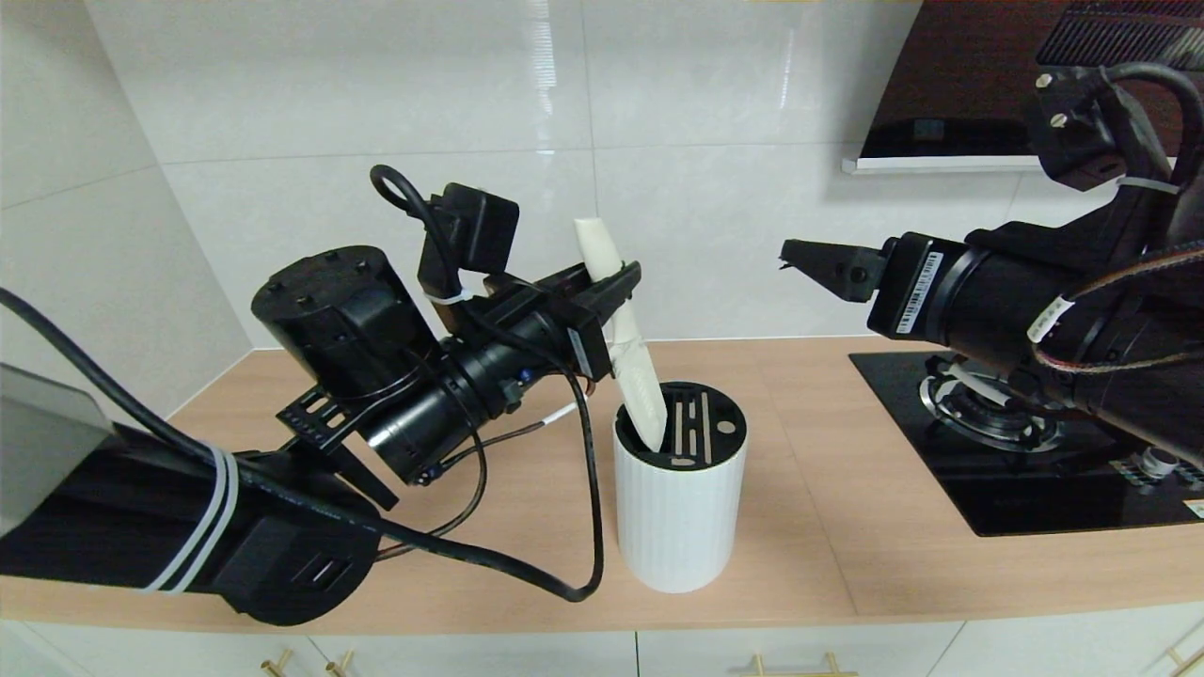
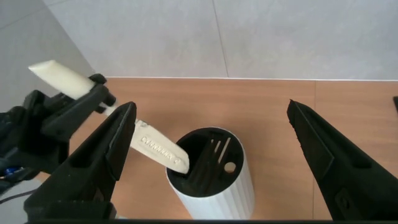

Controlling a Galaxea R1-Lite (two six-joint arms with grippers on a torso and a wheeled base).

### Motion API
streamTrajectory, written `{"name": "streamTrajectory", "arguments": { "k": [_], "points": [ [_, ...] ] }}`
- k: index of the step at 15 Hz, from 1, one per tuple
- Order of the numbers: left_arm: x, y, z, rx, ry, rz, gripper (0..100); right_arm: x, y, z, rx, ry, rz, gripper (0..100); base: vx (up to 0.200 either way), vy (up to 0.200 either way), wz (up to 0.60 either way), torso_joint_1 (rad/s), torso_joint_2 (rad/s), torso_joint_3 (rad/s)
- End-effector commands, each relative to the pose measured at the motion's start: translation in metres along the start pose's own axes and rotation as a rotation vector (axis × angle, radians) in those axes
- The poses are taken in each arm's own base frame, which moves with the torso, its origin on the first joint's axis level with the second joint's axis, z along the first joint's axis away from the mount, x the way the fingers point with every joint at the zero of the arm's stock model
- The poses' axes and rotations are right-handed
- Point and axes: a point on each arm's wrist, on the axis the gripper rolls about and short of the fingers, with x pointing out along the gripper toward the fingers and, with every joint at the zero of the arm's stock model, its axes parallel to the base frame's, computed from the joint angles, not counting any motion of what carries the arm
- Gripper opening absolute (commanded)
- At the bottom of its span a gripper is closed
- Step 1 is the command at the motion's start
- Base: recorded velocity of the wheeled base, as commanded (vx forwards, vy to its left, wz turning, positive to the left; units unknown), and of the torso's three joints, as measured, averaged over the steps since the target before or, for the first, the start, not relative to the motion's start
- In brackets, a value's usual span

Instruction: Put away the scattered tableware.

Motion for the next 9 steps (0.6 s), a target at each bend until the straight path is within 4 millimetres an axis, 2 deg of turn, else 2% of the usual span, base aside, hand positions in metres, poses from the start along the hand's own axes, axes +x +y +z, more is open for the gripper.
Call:
{"name": "streamTrajectory", "arguments": {
  "k": [1,8,9],
  "points": [
    [0.001,0.000,-0.004,-0.002,0.011,0.000,0,0.001,0.000,-0.001,-0.001,0.004,-0.001,100,0.000,0.000,0.00,0.000,0.00,0.000],
    [0.006,0.002,-0.028,-0.006,0.073,0.003,0,0.003,0.000,-0.004,-0.004,0.012,-0.003,100,0.000,0.000,0.00,0.000,0.00,0.000],
    [0.008,0.002,-0.037,-0.009,0.096,0.002,0,0.004,0.000,-0.005,-0.005,0.015,-0.004,100,0.000,0.000,0.00,0.000,0.00,0.000]
  ]
}}
